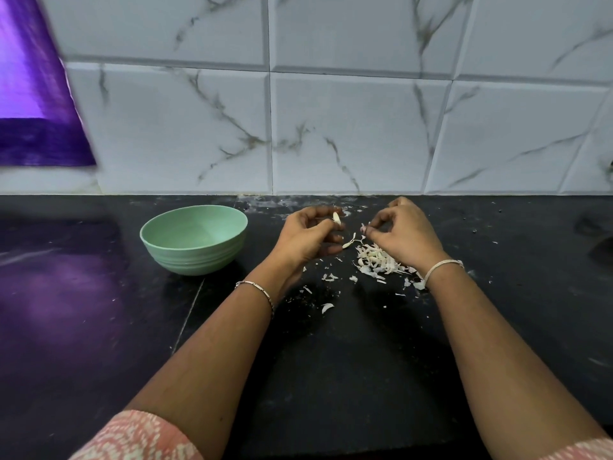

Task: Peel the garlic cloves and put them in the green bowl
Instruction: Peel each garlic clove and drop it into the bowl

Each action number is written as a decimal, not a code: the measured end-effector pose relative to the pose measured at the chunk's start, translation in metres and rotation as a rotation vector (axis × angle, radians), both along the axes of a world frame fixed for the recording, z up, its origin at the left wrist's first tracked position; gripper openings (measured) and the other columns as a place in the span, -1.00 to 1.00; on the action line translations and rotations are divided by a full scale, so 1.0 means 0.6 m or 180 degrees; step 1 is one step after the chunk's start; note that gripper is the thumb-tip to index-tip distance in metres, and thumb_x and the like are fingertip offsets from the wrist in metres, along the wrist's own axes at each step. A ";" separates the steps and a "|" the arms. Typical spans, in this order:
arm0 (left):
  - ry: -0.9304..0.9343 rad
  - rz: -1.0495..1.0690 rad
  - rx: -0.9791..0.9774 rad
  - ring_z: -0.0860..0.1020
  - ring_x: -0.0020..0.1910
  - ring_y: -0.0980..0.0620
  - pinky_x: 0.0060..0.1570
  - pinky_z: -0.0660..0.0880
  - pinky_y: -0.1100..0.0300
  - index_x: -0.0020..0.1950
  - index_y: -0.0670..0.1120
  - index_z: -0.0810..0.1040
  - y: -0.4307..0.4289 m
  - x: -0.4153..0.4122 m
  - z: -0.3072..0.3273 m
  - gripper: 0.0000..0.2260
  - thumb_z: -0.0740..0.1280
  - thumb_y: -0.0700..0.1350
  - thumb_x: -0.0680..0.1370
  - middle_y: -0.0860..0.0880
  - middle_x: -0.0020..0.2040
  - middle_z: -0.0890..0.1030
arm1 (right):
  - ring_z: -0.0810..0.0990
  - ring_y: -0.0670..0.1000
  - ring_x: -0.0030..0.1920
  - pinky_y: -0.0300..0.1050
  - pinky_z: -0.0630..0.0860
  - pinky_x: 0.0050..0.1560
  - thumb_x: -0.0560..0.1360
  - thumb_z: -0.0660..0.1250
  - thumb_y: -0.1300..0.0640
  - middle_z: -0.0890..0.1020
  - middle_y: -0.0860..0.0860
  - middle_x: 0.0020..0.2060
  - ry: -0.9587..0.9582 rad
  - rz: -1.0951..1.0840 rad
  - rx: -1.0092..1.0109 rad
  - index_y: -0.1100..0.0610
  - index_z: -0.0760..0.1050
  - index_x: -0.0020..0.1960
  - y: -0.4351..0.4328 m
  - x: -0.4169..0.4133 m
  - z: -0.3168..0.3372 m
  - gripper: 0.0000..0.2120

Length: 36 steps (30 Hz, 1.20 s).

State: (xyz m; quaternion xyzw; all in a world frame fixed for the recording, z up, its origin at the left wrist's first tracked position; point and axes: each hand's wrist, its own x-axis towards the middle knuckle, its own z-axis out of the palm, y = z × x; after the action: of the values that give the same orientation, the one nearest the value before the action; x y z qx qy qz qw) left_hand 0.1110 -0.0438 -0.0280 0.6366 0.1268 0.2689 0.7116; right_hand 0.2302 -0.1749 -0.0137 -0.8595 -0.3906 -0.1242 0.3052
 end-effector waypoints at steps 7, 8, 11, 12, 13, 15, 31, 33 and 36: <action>-0.0146 0.0128 -0.0272 0.58 -0.28 0.06 -0.19 0.62 0.15 0.17 -0.24 0.57 -0.004 0.001 0.001 -0.80 0.29 -0.28 0.57 -0.06 -0.18 0.66 | 0.49 -0.01 -0.25 -0.13 0.40 -0.22 0.29 0.55 0.13 0.52 -0.04 -0.23 -0.0156 0.0183 0.0372 0.00 0.39 -0.34 0.014 -0.013 -0.003 -0.69; -0.0154 0.0117 -0.0274 0.58 -0.29 0.07 -0.20 0.62 0.15 0.16 -0.24 0.57 -0.005 0.000 0.002 -0.82 0.29 -0.28 0.57 -0.06 -0.19 0.66 | 0.52 -0.02 -0.26 -0.13 0.45 -0.20 0.32 0.54 0.16 0.55 -0.04 -0.22 -0.0129 0.0308 0.0517 -0.02 0.42 -0.31 0.017 -0.015 -0.004 -0.71; -0.0170 0.0108 -0.0247 0.58 -0.31 0.08 -0.22 0.62 0.16 0.07 -0.18 0.57 -0.007 -0.001 0.000 -0.89 0.30 -0.28 0.57 -0.07 -0.19 0.65 | 0.57 -0.09 -0.22 -0.19 0.51 -0.15 0.39 0.48 0.19 0.58 -0.06 -0.15 -0.0148 0.0643 0.0750 -0.01 0.53 -0.18 0.022 -0.022 -0.006 -0.84; -0.0170 0.0119 -0.0244 0.59 -0.31 0.08 -0.23 0.62 0.17 0.05 -0.18 0.57 -0.007 -0.002 0.000 -0.90 0.31 -0.28 0.56 -0.07 -0.20 0.64 | 0.57 -0.10 -0.20 -0.19 0.52 -0.13 0.39 0.48 0.18 0.57 -0.06 -0.13 -0.0193 0.0706 0.0774 0.01 0.56 -0.14 0.023 -0.024 -0.007 -0.87; -0.0167 0.0137 -0.0243 0.59 -0.31 0.08 -0.25 0.63 0.18 0.05 -0.18 0.57 -0.007 -0.002 0.000 -0.90 0.33 -0.28 0.56 -0.07 -0.20 0.63 | 0.56 -0.11 -0.18 -0.20 0.51 -0.12 0.38 0.49 0.15 0.57 -0.08 -0.13 -0.0232 0.0749 0.0789 0.02 0.59 -0.12 0.023 -0.025 -0.007 -0.88; -0.0165 0.0154 -0.0243 0.60 -0.30 0.08 -0.29 0.62 0.19 0.06 -0.18 0.56 -0.007 -0.003 0.000 -0.90 0.35 -0.27 0.55 -0.08 -0.19 0.63 | 0.55 -0.12 -0.17 -0.19 0.50 -0.09 0.35 0.51 0.12 0.56 -0.10 -0.13 -0.0282 0.0762 0.0791 0.00 0.60 -0.10 0.024 -0.026 -0.009 -0.85; -0.0094 -0.0026 -0.0233 0.59 -0.30 0.03 -0.22 0.62 0.14 0.16 -0.18 0.56 -0.008 -0.003 0.002 -0.81 0.35 -0.25 0.55 -0.07 -0.17 0.66 | 0.52 -0.09 -0.19 -0.03 0.53 -0.09 0.45 0.42 0.16 0.55 -0.08 -0.16 -0.0333 0.0722 0.0879 0.02 0.56 -0.12 0.029 -0.024 -0.013 -0.94; -0.0088 -0.0110 -0.0210 0.60 -0.28 0.04 -0.20 0.62 0.13 0.17 -0.16 0.57 -0.007 -0.003 0.001 -0.81 0.36 -0.21 0.56 -0.06 -0.15 0.66 | 0.51 -0.09 -0.20 -0.04 0.53 -0.09 0.45 0.42 0.17 0.55 -0.07 -0.16 -0.0332 0.0732 0.0879 0.03 0.56 -0.12 0.029 -0.023 -0.014 -0.94; -0.0117 -0.0185 -0.0109 0.60 -0.30 0.09 -0.17 0.63 0.12 0.19 -0.16 0.56 -0.005 -0.004 -0.001 -0.77 0.41 -0.18 0.54 -0.07 -0.11 0.64 | 0.48 -0.17 -0.22 -0.10 0.49 -0.13 0.47 0.39 0.18 0.53 -0.08 -0.15 -0.0272 0.0792 0.0851 0.00 0.51 -0.12 0.031 -0.022 -0.015 -0.90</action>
State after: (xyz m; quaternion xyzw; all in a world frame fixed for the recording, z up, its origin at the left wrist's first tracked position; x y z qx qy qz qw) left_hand 0.1086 -0.0469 -0.0287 0.6228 0.0998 0.2575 0.7320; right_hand 0.2168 -0.1565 -0.0226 -0.7503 -0.4866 -0.1728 0.4129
